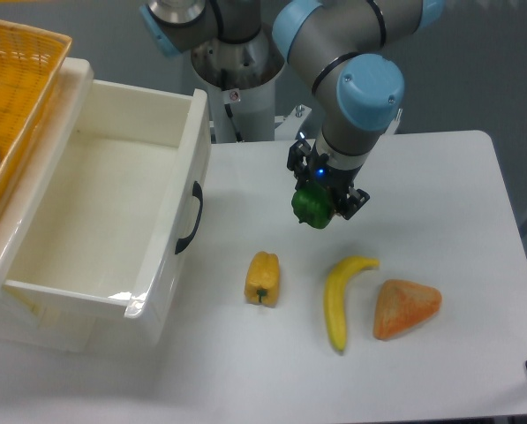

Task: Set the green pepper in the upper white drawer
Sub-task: 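Hold the green pepper in the gripper and lift it slightly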

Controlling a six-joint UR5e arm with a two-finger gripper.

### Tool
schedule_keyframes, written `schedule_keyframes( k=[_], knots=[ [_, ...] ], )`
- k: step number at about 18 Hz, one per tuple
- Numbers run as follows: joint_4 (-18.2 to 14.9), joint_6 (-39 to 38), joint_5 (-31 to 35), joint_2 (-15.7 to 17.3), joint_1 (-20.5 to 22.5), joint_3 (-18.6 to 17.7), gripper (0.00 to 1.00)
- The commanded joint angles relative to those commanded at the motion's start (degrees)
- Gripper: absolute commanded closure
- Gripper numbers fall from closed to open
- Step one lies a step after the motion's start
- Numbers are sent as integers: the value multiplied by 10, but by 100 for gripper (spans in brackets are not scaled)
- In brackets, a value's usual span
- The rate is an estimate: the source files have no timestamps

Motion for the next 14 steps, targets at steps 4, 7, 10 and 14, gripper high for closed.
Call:
schedule_keyframes(
  k=[4,7,10,14],
  knots=[
    [0,-5,-4,4,1,-2,53],
    [-1,-41,-25,4,2,6,53],
    [-4,-68,-35,3,-3,19,53],
    [-8,-108,-43,5,-20,22,53]
  ],
)
